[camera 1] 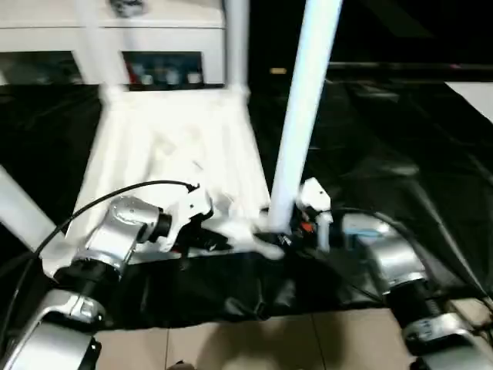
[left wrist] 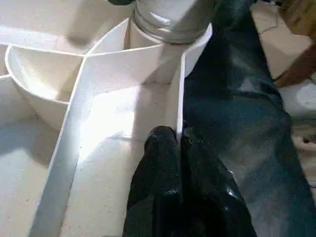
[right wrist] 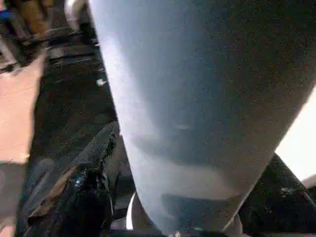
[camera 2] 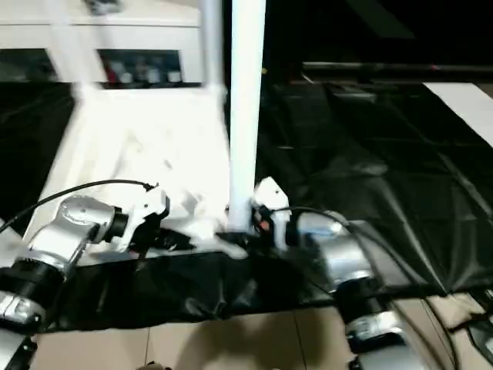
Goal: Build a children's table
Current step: Rotate leg to tighten
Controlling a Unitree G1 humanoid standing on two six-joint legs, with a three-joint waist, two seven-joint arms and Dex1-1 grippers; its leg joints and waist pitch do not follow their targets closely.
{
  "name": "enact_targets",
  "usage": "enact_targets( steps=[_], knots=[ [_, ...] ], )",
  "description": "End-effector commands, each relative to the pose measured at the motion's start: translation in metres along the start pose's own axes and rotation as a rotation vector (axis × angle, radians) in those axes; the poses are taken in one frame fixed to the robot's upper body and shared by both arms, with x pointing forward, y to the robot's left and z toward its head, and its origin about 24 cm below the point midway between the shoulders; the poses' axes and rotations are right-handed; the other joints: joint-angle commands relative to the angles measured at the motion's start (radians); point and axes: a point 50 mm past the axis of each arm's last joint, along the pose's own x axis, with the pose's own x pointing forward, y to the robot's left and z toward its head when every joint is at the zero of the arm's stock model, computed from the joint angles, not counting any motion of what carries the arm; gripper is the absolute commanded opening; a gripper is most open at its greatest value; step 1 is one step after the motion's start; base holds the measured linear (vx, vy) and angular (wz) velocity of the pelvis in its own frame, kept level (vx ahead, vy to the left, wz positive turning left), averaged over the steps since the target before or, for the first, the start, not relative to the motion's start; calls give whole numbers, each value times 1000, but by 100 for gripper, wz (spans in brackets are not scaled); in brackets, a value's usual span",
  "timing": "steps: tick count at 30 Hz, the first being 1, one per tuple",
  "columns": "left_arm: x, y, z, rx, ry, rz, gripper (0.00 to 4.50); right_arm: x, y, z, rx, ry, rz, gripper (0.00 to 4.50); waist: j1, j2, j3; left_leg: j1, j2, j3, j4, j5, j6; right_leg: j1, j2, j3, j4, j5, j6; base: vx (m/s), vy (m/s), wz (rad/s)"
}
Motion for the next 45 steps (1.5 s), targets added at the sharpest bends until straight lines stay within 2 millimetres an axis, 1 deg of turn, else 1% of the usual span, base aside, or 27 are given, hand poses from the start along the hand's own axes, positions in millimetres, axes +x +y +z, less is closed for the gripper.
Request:
enact_targets(
  steps=[1, 8, 9, 10, 13, 16, 18, 19, 20, 21, 23, 24, 25, 28, 29, 30, 31, 32, 33, 37, 38, 40, 41, 42, 43, 44, 45],
  knots=[
    [12, 2, 20, 62, -48, -38, 0, 26, 22, -6, 19, 74, 230, 277, 2, -3, -50, 11, 26, 2, -55, -245, 34, 42, -69, 40, -80, -252, -195, 0, 0, 0],
    [12, 5, 20, 74, -42, -70, 0, 33, 30, -5, 54, 69, 338, 233, 14, -6, -52, 9, 26, 1, -55, -235, 29, 43, -72, 40, -78, -252, -188, 0, 0, 0],
    [13, 5, 20, 73, -47, -65, 0, 33, 31, -6, 60, 66, 339, 233, 16, -2, -52, 10, 27, 1, -56, -236, 27, 43, -72, 39, -77, -250, -187, 0, 0, 0],
    [13, 5, 20, 72, -49, -62, 0, 33, 32, -6, 63, 64, 339, 218, 16, -3, -53, 9, 27, 1, -56, -235, 25, 43, -72, 39, -77, -246, -189, 0, 0, 0],
    [13, 7, 20, 65, -55, -41, 0, 33, 31, -6, 63, 50, 312, 214, 17, -4, -53, 9, 26, 0, -56, -237, 22, 44, -72, 39, -77, -250, -189, 0, 0, 0],
    [11, 13, 17, 42, -45, 106, 0, 32, 15, -6, 53, -39, 11, 210, 14, -2, -48, 11, 26, 0, -59, -262, 7, 37, -75, 41, -83, -292, -179, 0, 0, 0],
    [11, 14, 18, 14, -69, 167, 0, 30, 6, -9, 79, -56, -172, 209, 8, -4, -47, 13, 23, -5, -63, -285, -11, 39, -76, 40, -89, -359, -158, 0, 0, 0],
    [12, 13, 19, -4, -86, 213, 0, 29, 3, -12, 98, -70, -285, 206, 6, 1, -46, 17, 25, -6, -66, -298, -23, 33, -77, 41, -92, -388, -152, 0, 0, 0],
    [13, 12, 19, -15, -93, 241, 0, 28, 3, -14, 107, -80, -346, 201, -1, 0, -45, 16, 26, -10, -70, -316, -33, 34, -77, 40, -93, -412, -147, 0, 0, 0],
    [13, 12, 19, -15, -93, 241, 0, 28, 3, -14, 107, -80, -346, 201, -5, -1, -44, 13, 26, -11, -71, -318, -35, 38, -78, 39, -94, -416, -142, 0, 0, 0],
    [18, 10, 20, -30, -110, 287, 0, 30, 3, -18, 160, -102, -445, 197, -19, -3, -45, 7, 22, -12, -71, -318, -27, 40, -73, 40, -94, -401, -131, 0, 0, 0],
    [25, 4, 23, -38, -129, 298, 0, 34, 3, -23, 193, -100, -568, 196, -20, -2, -45, 6, 21, -11, -70, -316, -23, 39, -73, 40, -96, -403, -129, 0, 0, 0],
    [29, 2, 24, -40, -141, 311, 0, 36, 3, -26, 231, -89, -624, 196, -24, 1, -44, 10, 21, -9, -69, -316, -23, 33, -72, 43, -98, -395, -131, 0, 0, 0],
    [44, -11, 34, -18, -195, 300, 0, 50, 7, -29, 307, -99, -767, 196, -35, 1, -47, 7, 20, -10, -69, -292, -21, 36, -68, 44, -93, -362, -134, 0, 0, 0],
    [45, -12, 34, -15, -202, 296, 0, 52, 7, -29, 312, -103, -770, 196, -39, -3, -45, 2, 19, -9, -71, -288, -18, 37, -67, 44, -95, -359, -133, 0, 0, 0],
    [49, -18, 38, 8, -229, 274, 0, 58, 10, -25, 313, -123, -775, 196, -40, 2, -48, 7, 17, -8, -67, -294, -15, 35, -67, 43, -97, -371, -123, 0, 0, 0],
    [49, -18, 38, 8, -229, 274, 0, 58, 10, -25, 313, -123, -775, 196, -41, 3, -49, 5, 19, -9, -67, -287, -14, 36, -67, 45, -94, -344, -127, 0, 0, 0],
    [49, -22, 40, 45, -241, 231, 0, 62, 13, -18, 275, -150, -759, 251, -43, 7, -48, 4, 18, -9, -69, -289, -12, 35, -61, 44, -93, -309, -130, 0, 0, 0],
    [49, -22, 40, 45, -241, 231, 0, 62, 13, -18, 275, -150, -759, 265, -46, 4, -48, 4, 18, -7, -69, -297, -12, 35, -59, 44, -92, -289, -132, 0, 0, 0],
    [42, -23, 34, 93, -189, 175, 0, 58, 12, -10, 215, -171, -734, 285, -45, 8, -50, 5, 17, -7, -68, -286, -7, 38, -59, 46, -87, -242, -148, 0, 0, 0],
    [35, -23, 33, 122, -198, 117, 0, 52, 13, -5, 128, -154, -648, 308, -43, 7, -49, 4, 15, -6, -66, -282, -2, 41, -57, 44, -88, -235, -146, 0, 0, 0],
    [31, -22, 31, 144, -193, 77, 0, 41, 17, -2, 70, -152, -547, 308, -42, 9, -51, 4, 18, -5, -64, -258, 3, 42, -59, 45, -82, -188, -156, 0, 0, 0],
    [29, -21, 30, 161, -181, 52, 0, 30, 22, 0, 34, -150, -467, 308, -39, 6, -52, 4, 17, -5, -62, -244, 15, 49, -58, 44, -82, -164, -155, 0, 0, 0],
    [26, -20, 29, 170, -177, 32, 0, 18, 29, 1, -1, -142, -380, 308, -31, 8, -53, 8, 19, -2, -57, -226, 29, 48, -59, 46, -78, -129, -159, 0, 0, 0],
    [26, -20, 29, 170, -177, 32, 0, 18, 29, 1, -1, -142, -380, 308, -27, 8, -53, 9, 19, 0, -56, -225, 39, 45, -57, 46, -79, -115, -163, 0, 0, 0],
    [24, -19, 27, 174, -171, 12, 0, 4, 35, 2, -15, -138, -310, 308, -24, 5, -54, 6, 19, 1, -54, -204, 50, 51, -57, 46, -73, -77, -179, 0, 0, 0],
    [21, -18, 26, 181, -163, 0, 0, -8, 38, 3, -19, -133, -271, 308, -12, 13, -57, 9, 23, 1, -51, -184, 57, 49, -61, 47, -67, -47, -187, 0, 0, 0]
  ],
)
